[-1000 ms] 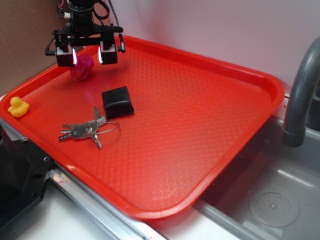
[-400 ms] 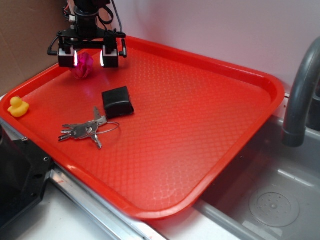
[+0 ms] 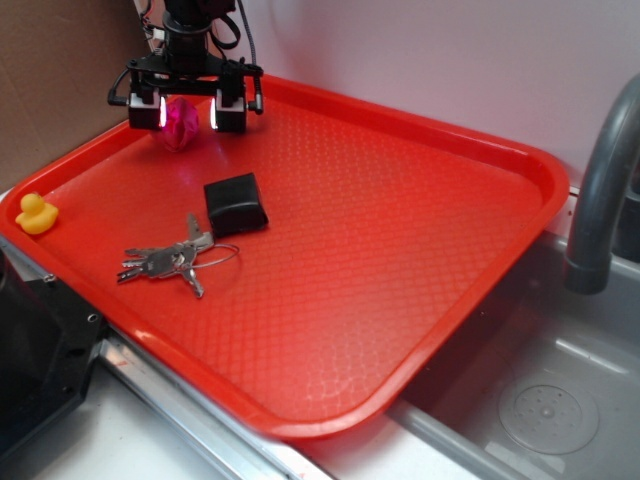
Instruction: Grab the red paper.
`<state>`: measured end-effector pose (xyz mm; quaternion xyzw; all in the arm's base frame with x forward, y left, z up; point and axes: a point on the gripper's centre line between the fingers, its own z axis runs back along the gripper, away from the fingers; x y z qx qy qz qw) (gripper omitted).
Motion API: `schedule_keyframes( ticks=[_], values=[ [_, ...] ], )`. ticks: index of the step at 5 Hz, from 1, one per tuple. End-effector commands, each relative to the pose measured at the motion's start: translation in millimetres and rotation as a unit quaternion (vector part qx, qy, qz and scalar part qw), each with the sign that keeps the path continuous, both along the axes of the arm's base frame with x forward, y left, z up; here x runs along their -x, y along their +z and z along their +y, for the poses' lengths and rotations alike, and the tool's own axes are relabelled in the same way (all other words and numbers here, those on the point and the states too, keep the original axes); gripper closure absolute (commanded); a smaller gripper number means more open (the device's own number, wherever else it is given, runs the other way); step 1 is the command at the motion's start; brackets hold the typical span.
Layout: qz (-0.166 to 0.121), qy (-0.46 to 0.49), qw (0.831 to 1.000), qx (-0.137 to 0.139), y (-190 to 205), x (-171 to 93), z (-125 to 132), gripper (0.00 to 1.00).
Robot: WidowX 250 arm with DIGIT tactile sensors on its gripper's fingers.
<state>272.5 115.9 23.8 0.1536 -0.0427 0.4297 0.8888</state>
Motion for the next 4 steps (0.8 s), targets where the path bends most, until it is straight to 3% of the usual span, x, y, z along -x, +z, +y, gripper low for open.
schedule_keyframes(
  ticks=[1,2,4],
  values=[
    [0.006,0.018,1.0,0.0,-2.8,8.8,12.7,0.0],
    [0.011,0.02,1.0,-0.001,-7.2,9.1,13.7,1.0],
    [0.019,0.017,1.0,0.0,-9.5,11.0,14.2,1.0]
  ],
)
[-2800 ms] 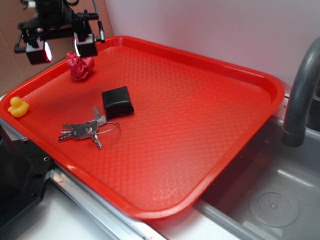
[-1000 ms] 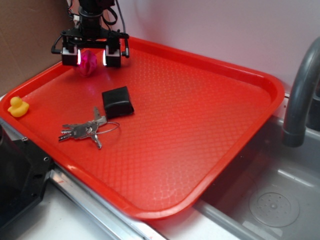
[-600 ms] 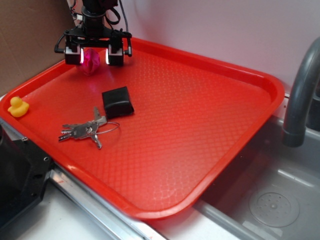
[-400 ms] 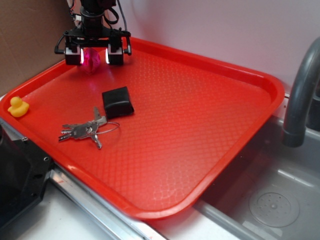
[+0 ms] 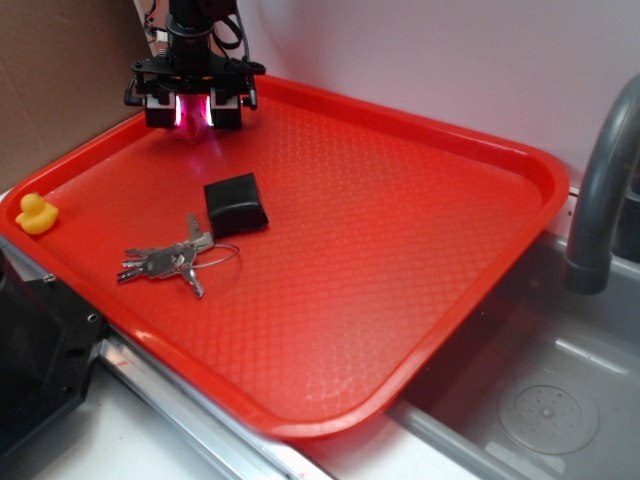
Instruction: Grab the red paper.
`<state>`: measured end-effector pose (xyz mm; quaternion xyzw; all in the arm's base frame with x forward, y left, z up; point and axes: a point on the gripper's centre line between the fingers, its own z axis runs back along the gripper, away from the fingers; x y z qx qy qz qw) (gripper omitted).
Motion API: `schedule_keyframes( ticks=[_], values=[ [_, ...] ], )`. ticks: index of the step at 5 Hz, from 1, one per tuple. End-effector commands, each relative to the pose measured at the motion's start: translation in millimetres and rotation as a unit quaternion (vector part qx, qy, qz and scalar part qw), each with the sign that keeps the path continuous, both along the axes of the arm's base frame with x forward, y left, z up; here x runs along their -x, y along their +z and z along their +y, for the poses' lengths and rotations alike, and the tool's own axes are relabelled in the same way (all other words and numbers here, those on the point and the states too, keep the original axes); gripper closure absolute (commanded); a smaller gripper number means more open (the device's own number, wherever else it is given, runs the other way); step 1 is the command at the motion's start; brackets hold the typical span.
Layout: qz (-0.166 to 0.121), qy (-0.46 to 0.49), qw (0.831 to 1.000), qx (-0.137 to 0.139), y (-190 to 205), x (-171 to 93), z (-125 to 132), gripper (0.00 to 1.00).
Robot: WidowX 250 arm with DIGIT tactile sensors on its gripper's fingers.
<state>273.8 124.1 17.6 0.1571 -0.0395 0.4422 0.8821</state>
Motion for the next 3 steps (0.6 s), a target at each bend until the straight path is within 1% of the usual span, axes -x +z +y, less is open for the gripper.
schedule_keyframes(
  ticks=[1,3],
  values=[
    [0.019,0.002,1.0,0.004,-4.1,12.9,6.0,1.0],
    [0.022,-0.003,1.0,0.003,-3.8,13.0,4.1,1.0]
  ],
)
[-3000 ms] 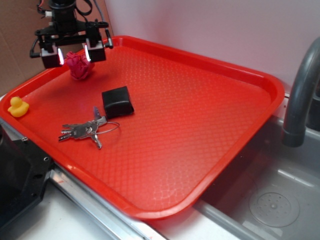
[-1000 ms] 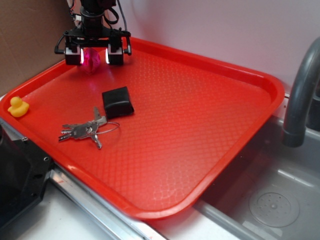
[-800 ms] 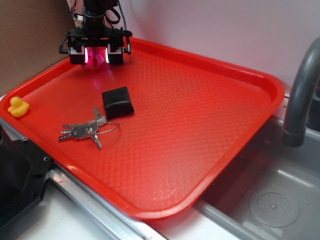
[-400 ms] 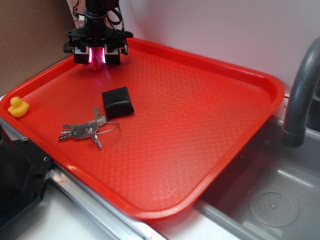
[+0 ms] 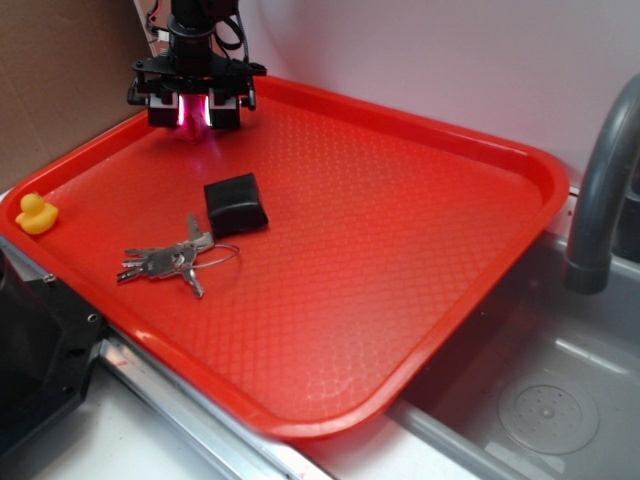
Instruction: Grab the red paper.
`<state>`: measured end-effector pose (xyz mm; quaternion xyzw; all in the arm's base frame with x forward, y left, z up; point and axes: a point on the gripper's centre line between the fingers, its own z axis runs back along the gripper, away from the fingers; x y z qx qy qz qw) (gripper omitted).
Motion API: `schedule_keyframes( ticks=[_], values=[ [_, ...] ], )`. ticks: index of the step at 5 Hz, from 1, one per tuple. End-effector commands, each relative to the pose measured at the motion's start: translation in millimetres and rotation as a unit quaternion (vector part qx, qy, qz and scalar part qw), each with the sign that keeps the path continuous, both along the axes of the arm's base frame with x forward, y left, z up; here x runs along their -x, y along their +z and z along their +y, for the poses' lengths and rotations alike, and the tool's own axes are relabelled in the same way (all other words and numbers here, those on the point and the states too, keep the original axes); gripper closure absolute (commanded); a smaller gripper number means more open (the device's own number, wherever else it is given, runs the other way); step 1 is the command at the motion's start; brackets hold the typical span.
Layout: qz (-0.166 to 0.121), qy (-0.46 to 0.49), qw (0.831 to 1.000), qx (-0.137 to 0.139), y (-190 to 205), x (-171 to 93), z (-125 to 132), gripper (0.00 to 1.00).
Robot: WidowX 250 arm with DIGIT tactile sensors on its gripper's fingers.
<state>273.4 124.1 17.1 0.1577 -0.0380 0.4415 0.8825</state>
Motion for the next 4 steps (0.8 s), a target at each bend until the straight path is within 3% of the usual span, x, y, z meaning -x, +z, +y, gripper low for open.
schedule_keyframes(
  ticks=[1,2,3,4],
  values=[
    [0.02,-0.006,1.0,0.005,-2.8,13.2,3.2,1.0],
    [0.022,-0.03,0.999,0.019,4.2,15.0,-1.5,1.0],
    [-0.007,-0.097,0.994,0.054,41.5,23.9,-20.1,1.0],
    [-0.025,-0.221,0.971,0.084,91.2,43.5,-56.4,1.0]
  ],
)
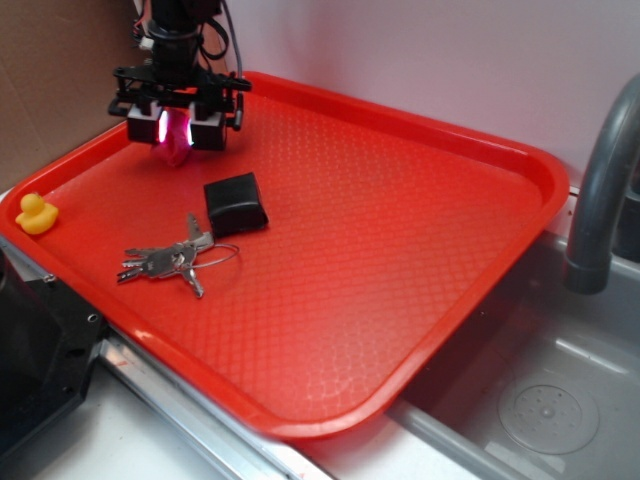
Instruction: Grab the red paper.
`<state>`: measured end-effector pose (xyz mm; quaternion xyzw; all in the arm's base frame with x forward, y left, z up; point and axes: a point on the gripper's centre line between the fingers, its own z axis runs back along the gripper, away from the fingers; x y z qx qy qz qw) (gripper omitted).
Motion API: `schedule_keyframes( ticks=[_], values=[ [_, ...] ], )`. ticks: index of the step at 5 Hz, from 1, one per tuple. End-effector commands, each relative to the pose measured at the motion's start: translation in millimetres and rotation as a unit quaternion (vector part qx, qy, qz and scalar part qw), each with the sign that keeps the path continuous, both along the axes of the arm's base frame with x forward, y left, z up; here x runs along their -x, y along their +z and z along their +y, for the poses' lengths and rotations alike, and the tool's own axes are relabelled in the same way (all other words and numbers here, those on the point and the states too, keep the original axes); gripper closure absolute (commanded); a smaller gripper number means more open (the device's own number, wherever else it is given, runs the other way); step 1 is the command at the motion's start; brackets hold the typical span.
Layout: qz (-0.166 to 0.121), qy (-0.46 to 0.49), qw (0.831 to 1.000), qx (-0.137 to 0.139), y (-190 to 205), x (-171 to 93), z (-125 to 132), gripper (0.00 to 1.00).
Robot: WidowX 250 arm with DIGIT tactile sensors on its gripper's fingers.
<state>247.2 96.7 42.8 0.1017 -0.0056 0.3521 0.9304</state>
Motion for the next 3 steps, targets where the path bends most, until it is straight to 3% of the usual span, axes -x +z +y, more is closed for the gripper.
schedule_keyframes(
  ticks=[1,2,3],
  values=[
    [-0.079,-0.245,0.966,0.038,114.8,39.4,-71.8,1.0],
    [-0.087,-0.311,0.946,0.024,162.9,48.3,-92.4,1.0],
    [-0.068,-0.326,0.942,0.044,180.5,43.2,-88.8,1.0]
  ],
)
